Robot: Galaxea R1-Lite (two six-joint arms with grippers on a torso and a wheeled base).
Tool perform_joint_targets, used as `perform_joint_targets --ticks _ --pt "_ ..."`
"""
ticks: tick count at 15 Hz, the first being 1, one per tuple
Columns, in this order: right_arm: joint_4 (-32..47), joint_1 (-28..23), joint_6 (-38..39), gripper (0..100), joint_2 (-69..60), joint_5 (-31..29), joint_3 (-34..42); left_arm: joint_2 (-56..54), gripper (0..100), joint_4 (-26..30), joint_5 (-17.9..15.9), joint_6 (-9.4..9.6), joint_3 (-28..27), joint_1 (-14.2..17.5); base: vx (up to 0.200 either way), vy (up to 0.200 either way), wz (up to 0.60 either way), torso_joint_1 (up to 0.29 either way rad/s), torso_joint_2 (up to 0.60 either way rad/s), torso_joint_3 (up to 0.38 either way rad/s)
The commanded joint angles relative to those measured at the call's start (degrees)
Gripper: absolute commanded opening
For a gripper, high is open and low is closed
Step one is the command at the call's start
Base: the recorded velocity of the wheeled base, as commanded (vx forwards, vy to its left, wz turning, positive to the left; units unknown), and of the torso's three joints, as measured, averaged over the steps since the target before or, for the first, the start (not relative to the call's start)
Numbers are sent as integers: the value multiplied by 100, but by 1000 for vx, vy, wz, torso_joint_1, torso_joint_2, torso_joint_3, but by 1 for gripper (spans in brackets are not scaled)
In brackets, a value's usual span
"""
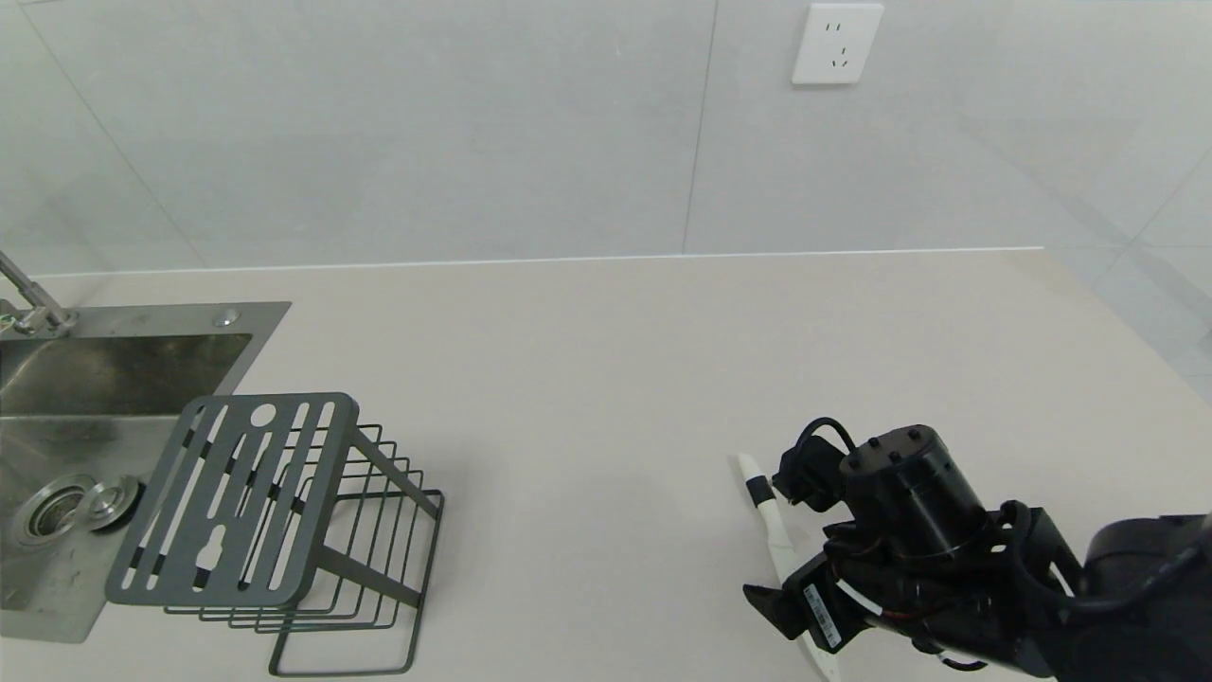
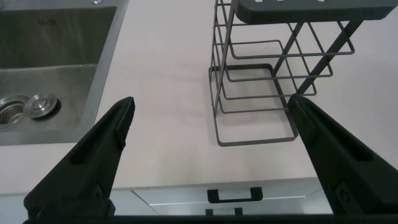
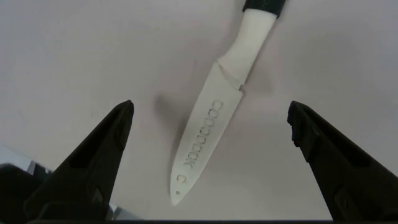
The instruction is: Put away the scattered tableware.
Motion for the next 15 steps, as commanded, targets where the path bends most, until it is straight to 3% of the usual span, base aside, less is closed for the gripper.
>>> perform_joint_targets --ticks 1,15 --pt "3 -2 2 100 103 -5 -52 6 100 2 1 -7 1 1 0 0 0 0 0 0" --pt "-313 -231 -69 100 437 -32 -140 6 100 2 1 2 9 1 0 0 0 0 0 0"
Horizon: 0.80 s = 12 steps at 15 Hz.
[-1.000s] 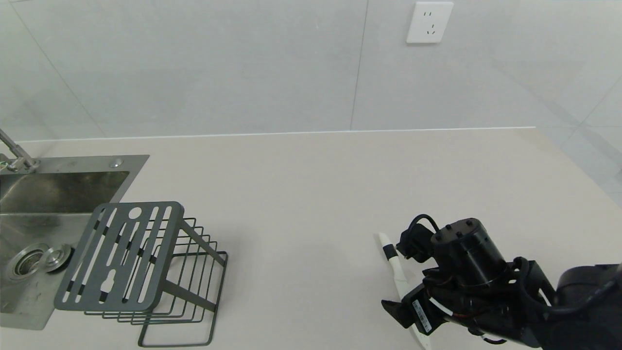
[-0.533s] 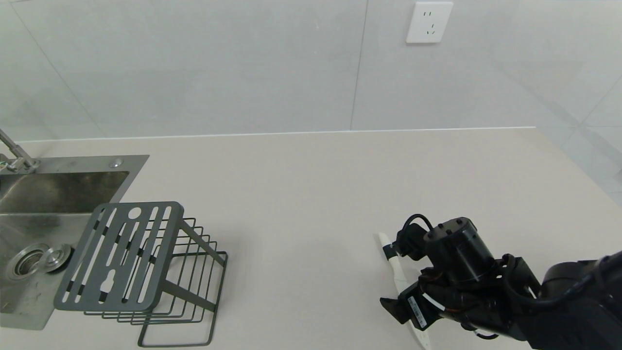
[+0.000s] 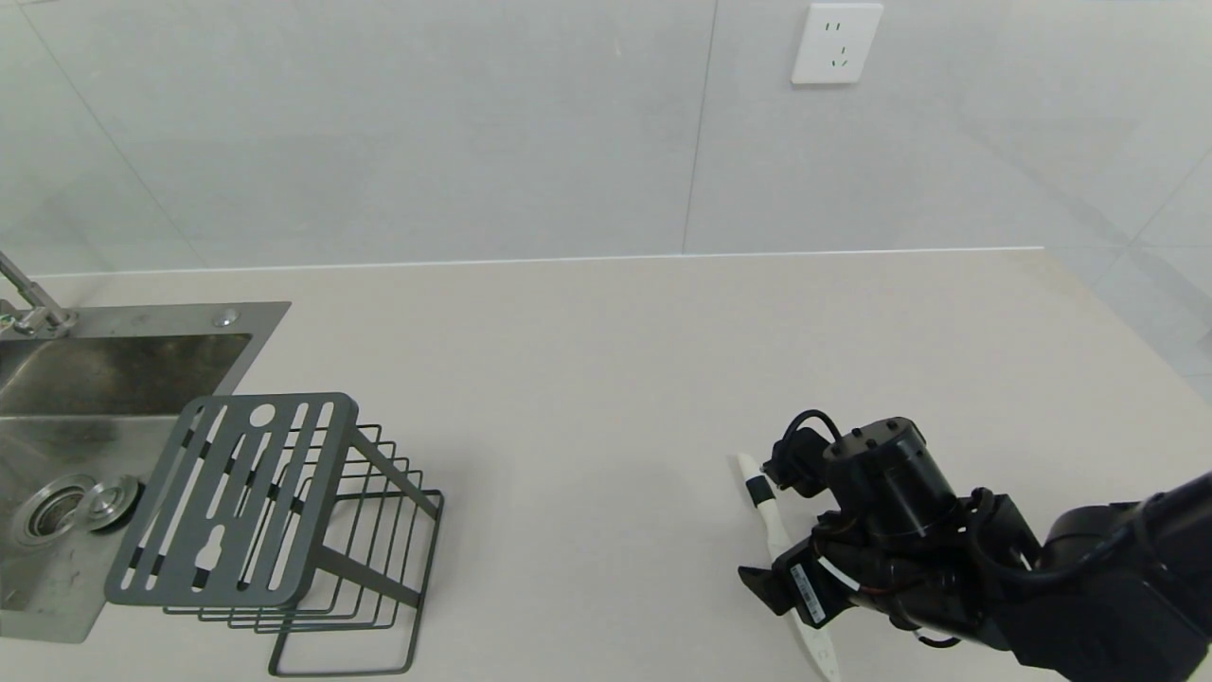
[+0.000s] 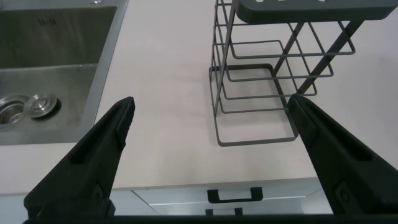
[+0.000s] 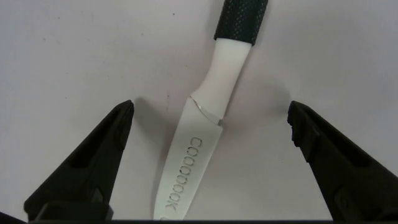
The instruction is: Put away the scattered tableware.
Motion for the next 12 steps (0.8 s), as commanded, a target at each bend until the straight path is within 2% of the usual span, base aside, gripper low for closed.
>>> perform_joint_targets --ticks 1,2,12 --pt "-3 29 -7 100 54 1 1 6 100 -4 1 3 -2 1 0 0 0 0 0 0" --pt "-12 82 -7 0 98 1 1 6 100 4 1 3 -2 1 0 0 0 0 0 0" --pt "-241 108 -103 0 63 -16 -87 6 100 4 1 -5 -2 1 0 0 0 0 0 0"
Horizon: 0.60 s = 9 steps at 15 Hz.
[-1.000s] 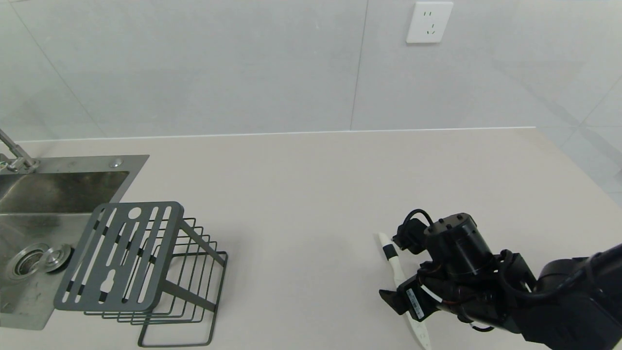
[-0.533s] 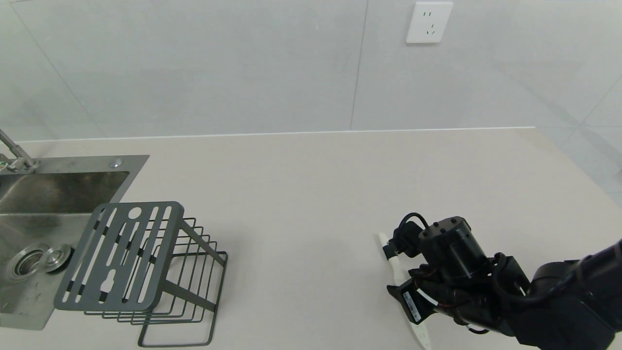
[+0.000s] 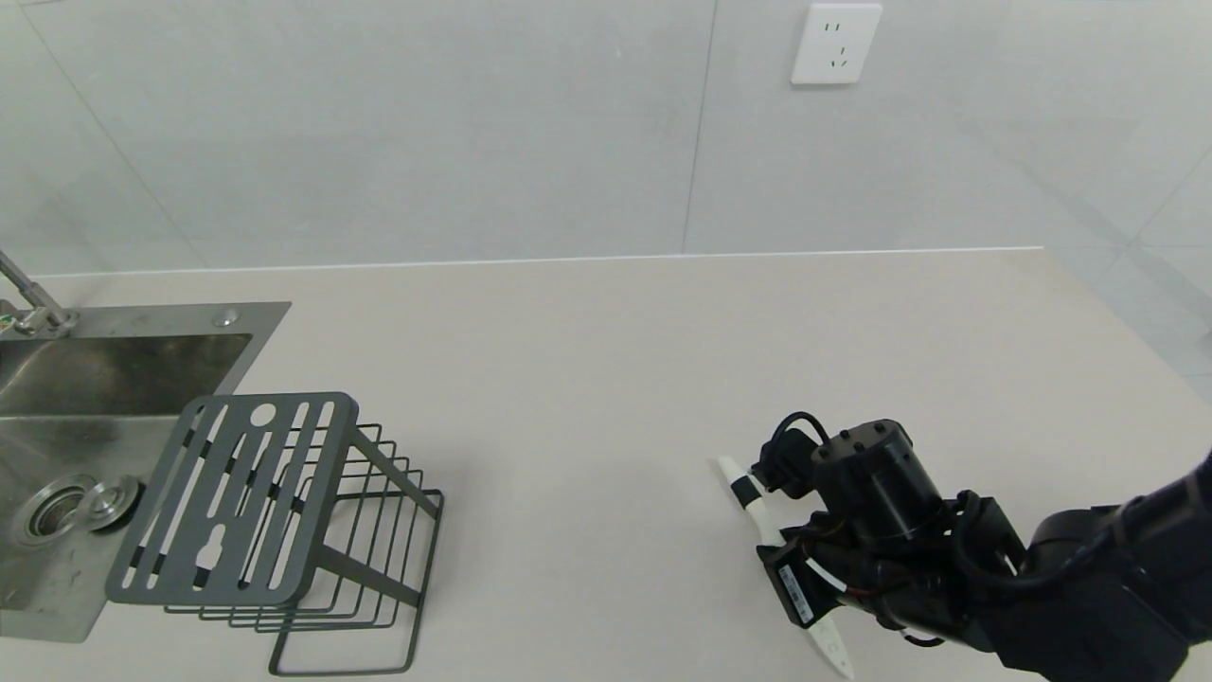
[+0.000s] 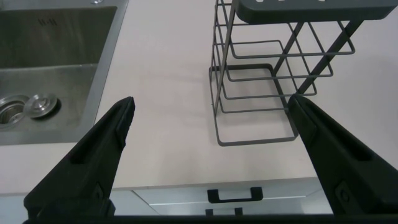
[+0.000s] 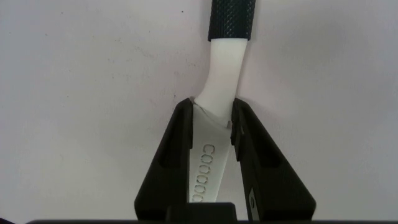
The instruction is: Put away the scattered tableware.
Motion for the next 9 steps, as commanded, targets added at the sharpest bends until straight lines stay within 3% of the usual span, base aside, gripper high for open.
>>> perform_joint_targets --ticks 1,5,9 --pt "-54 -24 -91 0 -167 -4 -31 6 100 2 1 -3 7 1 0 0 0 0 0 0" --pt "-98 38 -232 0 -492 66 -40 6 100 2 1 -3 -2 1 0 0 0 0 0 0" --pt "-318 169 -733 0 -1064 761 13 6 100 2 1 -3 -2 1 0 0 0 0 0 0"
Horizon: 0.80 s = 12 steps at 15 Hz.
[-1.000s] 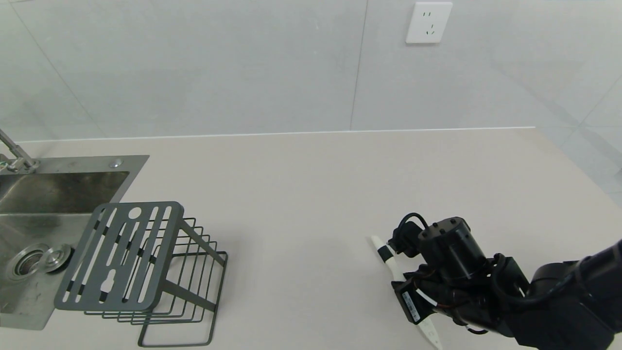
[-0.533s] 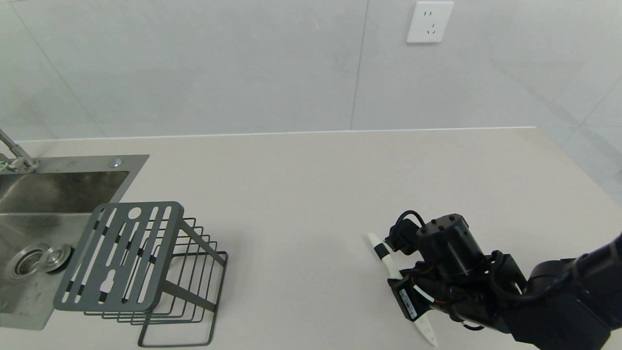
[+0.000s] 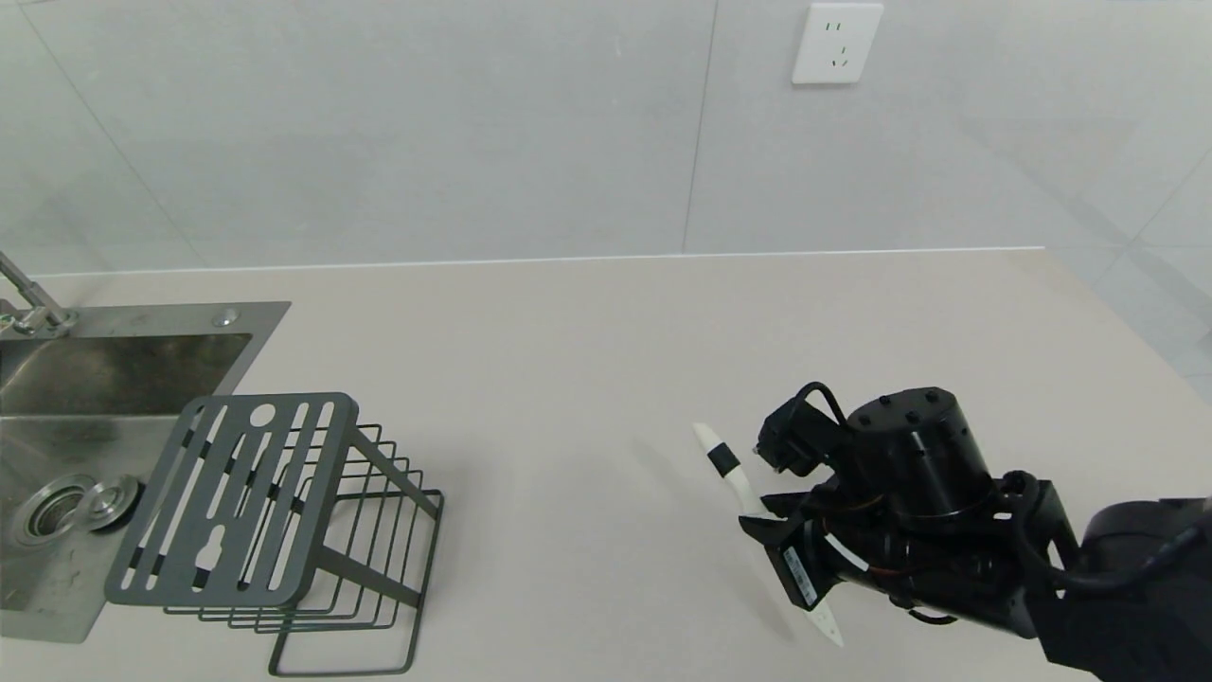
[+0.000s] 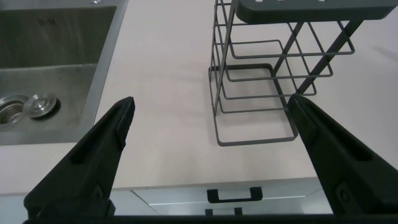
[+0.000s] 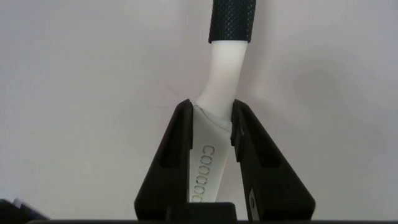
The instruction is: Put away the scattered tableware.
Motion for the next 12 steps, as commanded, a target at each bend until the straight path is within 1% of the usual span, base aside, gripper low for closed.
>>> perform_joint_targets --ticks 1,5,6,7,8,11,12 --pt "-34 124 -111 0 -526 218 56 6 100 0 1 2 -2 1 0 0 0 0 0 0" --pt "-69 141 -604 0 -1036 552 118 6 100 -9 -8 11 -2 1 0 0 0 0 0 0" --pt "-69 150 -656 0 -1045 578 118 6 100 -18 -34 125 -2 1 0 0 0 0 0 0" --pt "-69 150 -692 0 -1036 587 127 6 100 -18 -157 309 -2 1 0 0 0 0 0 0" --pt "-78 141 -735 0 -1027 622 127 -2 100 -18 -438 503 -2 1 0 0 0 0 0 0" --pt "-113 150 -815 0 -1045 684 135 -2 100 -36 -482 538 -2 1 0 0 0 0 0 0" --pt "-113 141 -815 0 -1080 692 171 -2 100 -106 -509 705 7 1 0 0 0 0 0 0"
